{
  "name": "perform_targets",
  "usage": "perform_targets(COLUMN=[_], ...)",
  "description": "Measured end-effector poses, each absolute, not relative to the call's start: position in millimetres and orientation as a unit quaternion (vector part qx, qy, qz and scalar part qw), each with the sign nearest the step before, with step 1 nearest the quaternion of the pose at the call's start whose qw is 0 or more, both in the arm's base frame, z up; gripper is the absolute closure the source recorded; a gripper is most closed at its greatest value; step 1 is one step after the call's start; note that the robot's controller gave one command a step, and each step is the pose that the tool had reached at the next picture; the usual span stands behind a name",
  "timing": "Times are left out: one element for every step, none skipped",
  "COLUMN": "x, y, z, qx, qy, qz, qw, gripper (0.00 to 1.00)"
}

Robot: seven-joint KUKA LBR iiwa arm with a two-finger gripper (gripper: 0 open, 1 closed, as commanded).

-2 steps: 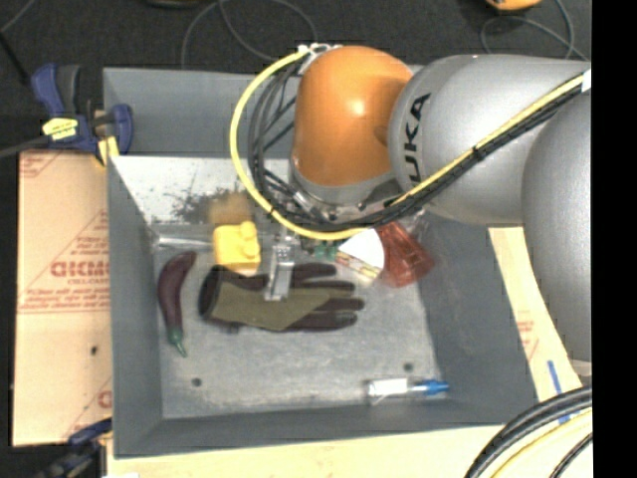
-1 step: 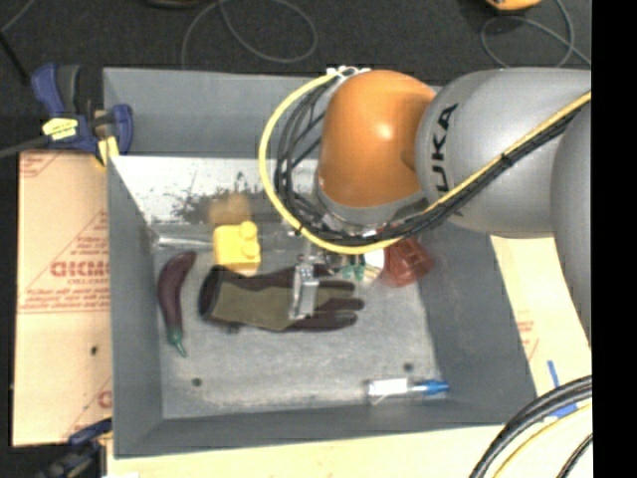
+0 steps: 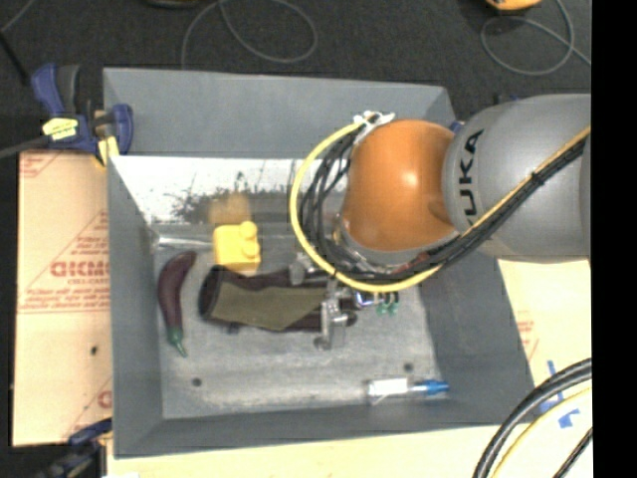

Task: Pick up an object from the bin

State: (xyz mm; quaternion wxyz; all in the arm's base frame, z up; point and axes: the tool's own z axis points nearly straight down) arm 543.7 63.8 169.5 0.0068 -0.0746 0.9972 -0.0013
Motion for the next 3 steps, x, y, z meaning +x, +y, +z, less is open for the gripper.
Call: perform_targets(x=[528.9,555.3,600.6], y=[31,8,18], z=[137,107,73], qx=[-0.066,-0.058,0.004], qy=[0.998,0.998,1.000], qz=[0.002,-0.003,0.003], qw=[0.000,0.006,0.003], gripper=[0.00,0.00,1.00])
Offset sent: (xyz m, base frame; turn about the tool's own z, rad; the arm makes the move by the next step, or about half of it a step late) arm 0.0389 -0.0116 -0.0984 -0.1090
